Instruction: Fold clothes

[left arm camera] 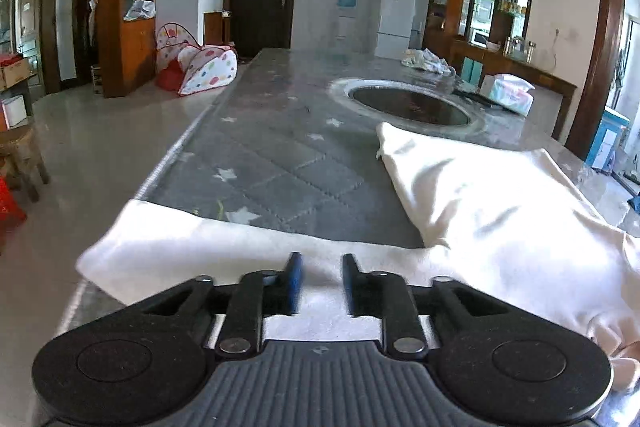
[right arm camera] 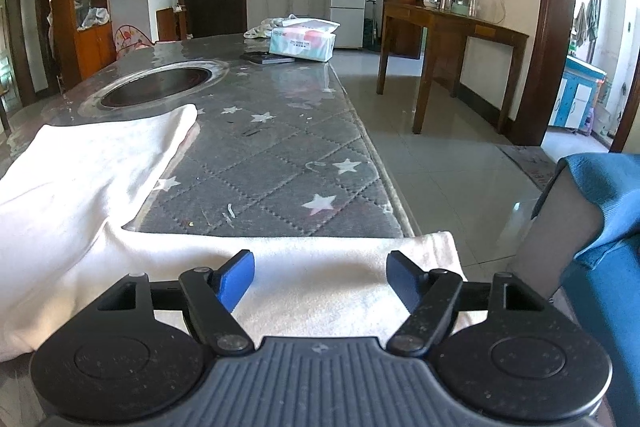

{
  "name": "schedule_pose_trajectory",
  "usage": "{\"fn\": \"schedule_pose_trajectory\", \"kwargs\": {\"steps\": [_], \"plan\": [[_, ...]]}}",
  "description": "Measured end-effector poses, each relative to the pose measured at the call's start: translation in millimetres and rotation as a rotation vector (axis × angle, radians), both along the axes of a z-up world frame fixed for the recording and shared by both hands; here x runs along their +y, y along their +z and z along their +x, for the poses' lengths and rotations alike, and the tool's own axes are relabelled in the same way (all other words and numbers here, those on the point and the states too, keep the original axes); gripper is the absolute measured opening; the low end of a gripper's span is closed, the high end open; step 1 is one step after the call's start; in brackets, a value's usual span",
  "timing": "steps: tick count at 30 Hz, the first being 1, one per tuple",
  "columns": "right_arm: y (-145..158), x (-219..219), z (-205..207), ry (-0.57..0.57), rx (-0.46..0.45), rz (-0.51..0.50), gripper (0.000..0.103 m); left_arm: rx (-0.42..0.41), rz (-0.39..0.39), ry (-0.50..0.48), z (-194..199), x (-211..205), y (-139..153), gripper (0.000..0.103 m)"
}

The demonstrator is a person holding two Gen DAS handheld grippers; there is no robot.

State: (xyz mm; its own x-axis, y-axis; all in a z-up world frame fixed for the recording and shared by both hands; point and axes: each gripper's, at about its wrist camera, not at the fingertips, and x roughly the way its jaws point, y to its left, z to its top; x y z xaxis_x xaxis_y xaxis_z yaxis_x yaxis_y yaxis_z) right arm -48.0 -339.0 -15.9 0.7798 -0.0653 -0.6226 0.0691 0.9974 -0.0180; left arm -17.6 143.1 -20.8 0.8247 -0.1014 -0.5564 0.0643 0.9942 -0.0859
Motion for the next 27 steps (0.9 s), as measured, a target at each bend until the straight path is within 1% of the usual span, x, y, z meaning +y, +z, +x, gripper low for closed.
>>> {"fn": "schedule_pose_trajectory", "kwargs": {"steps": [1,3,4,5,7,10,13,16,18,20,22,24,26,27], "plan": [[2.6,3.6,-2.8,0.017,-0.007,-0.004,0.074,-0.019,0.0,-0.019,-6.6,-2.3,4.9,0.035],[6.3,14.1,-7.8,0.065,-0.019,-0.014,0.076,-0.033,0.001,-0.062,-13.1,-11.9,9.7,0.038],[7.9,19.4,-10.1,0.089,-0.024,-0.019,0.078,-0.037,0.002,-0.084,-16.2,-16.9,11.5,0.038],[9.5,24.7,-12.5,0.114,-0.03,-0.025,0.08,-0.032,0.007,-0.11,-19.1,-22.7,10.4,0.038],[9.5,35.4,-14.6,0.166,-0.027,-0.029,0.08,-0.018,0.034,-0.148,-23.2,-33.2,5.6,0.04],[3.8,44.9,-14.6,0.205,-0.013,-0.052,0.08,0.016,0.073,-0.159,-23.2,-42.1,-6.4,0.043],[-1.8,44.8,-15.1,0.205,0.005,-0.061,0.081,0.011,0.108,-0.159,-25.7,-44.4,-7.0,0.048],[3.7,30.6,-20.4,0.162,-0.015,-0.041,0.08,0.002,0.102,-0.14,-24.1,-41.7,2.2,0.05],[7.6,14.6,-23.0,0.109,-0.025,-0.015,0.079,-0.016,0.089,-0.13,-24.0,-41.1,11.2,0.054],[8.1,-0.6,-25.2,0.044,-0.028,-0.01,0.076,-0.04,0.079,-0.149,-24.7,-48.8,19.7,0.055],[7.4,-17.2,-27.7,-0.025,-0.026,-0.009,0.076,-0.062,0.07,-0.17,-25.1,-56.7,27.9,0.056],[6.1,-31.7,-30.4,-0.083,-0.025,0.004,0.075,-0.064,0.064,-0.203,-22.6,-69.0,31.1,0.056],[4.6,-45.9,-34.5,-0.132,-0.025,0.026,0.07,-0.066,0.059,-0.236,-20.1,-81.3,34.3,0.056],[3.7,-52.2,-36.2,-0.148,-0.023,0.039,0.07,-0.067,0.057,-0.253,-18.9,-87.4,35.7,0.056]]}}
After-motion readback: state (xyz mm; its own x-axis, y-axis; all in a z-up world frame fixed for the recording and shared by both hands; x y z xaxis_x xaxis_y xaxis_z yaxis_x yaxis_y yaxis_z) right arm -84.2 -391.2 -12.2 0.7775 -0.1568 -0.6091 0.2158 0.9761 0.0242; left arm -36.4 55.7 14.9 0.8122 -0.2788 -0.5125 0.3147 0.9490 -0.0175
